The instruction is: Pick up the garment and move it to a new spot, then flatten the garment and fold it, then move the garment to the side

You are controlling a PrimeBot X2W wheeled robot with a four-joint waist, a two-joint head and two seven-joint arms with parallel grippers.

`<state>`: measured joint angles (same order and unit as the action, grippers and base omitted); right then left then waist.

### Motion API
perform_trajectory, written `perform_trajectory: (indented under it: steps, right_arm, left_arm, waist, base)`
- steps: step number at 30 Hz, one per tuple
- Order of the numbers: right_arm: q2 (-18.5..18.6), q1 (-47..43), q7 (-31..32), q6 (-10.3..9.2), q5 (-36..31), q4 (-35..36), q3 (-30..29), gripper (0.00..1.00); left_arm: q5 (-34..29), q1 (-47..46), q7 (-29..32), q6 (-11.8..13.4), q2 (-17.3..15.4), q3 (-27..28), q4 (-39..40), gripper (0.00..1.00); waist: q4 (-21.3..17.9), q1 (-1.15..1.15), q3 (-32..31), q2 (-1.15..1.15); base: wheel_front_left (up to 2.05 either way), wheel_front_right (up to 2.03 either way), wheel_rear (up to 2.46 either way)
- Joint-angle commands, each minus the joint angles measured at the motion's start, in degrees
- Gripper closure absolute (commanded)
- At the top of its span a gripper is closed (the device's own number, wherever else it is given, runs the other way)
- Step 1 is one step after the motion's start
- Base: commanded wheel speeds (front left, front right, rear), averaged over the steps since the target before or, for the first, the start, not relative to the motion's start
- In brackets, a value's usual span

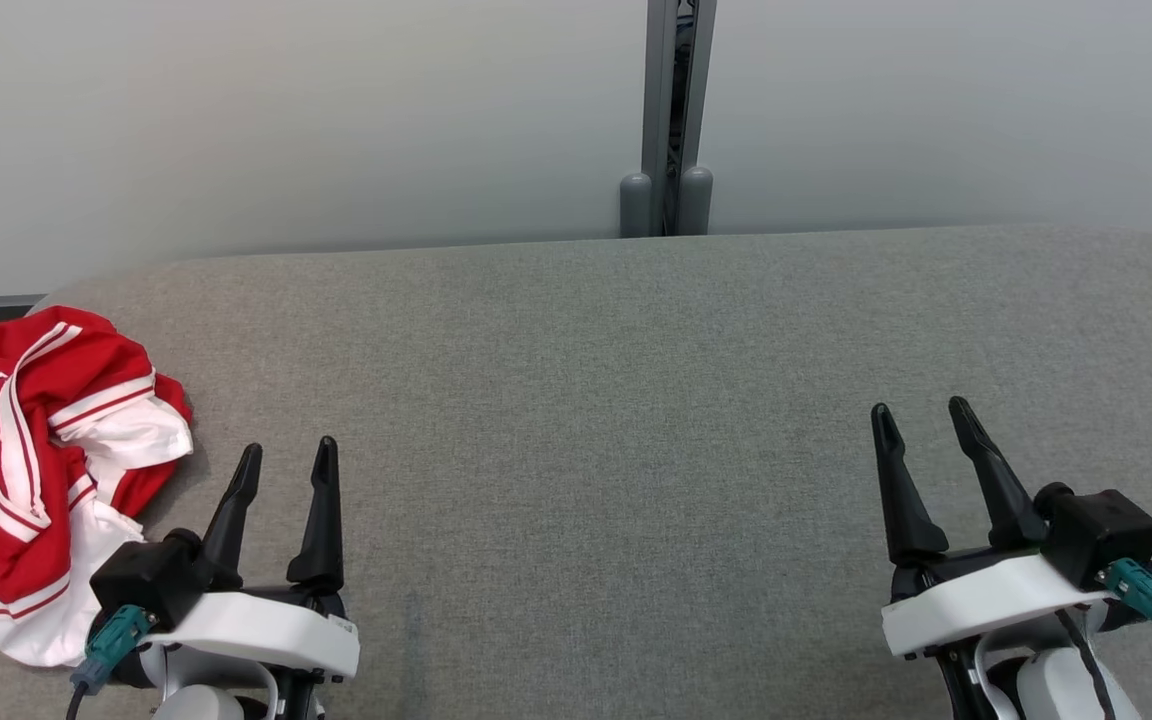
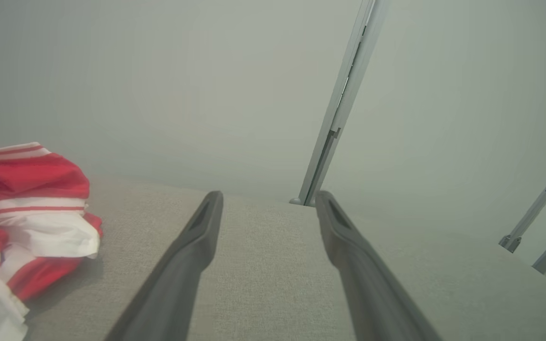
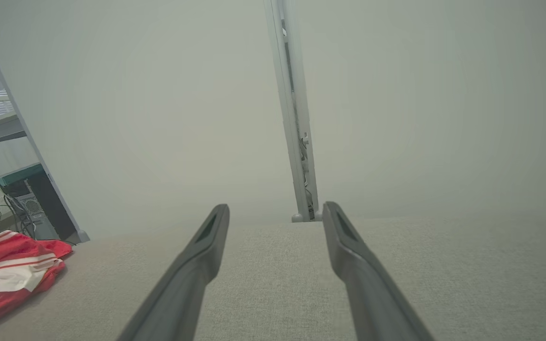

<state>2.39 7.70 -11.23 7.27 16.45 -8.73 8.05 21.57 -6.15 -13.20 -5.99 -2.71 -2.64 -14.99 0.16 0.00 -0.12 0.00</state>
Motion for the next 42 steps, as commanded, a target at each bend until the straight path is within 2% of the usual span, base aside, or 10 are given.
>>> perform_trajectory:
  steps: [1, 25, 42]
  right_arm:
    - [0.6, 1.0, -0.8, 0.35, -1.3, -0.1, 0.1, 0.0]
    - [0.8, 1.3, -4.2, 0.35, -10.9, -2.8, 0.0, 0.0]
    - [0.7, 0.7, -4.2, 0.34, -10.2, -3.7, -1.4, 0.0]
  left_arm:
    - [-1.1, 0.1, -0.4, -0.1, -0.2, 0.4, 0.3, 0.0]
    - [-9.5, 0.2, -2.0, -0.3, -0.3, 1.6, -3.1, 0.0]
    - [-10.1, 0.2, -2.0, -0.5, -0.3, 1.8, -3.5, 0.0]
  waist:
    - [-0.1, 0.0, 0.0, 0.0]
    - [-0.5, 0.0, -0.3, 0.0]
    - [-1.0, 0.0, -0.4, 0.0]
  base:
    - [0.0, 0.0, 0.0]
    - [0.0, 0.0, 0.0]
    - [0.0, 0.0, 0.0]
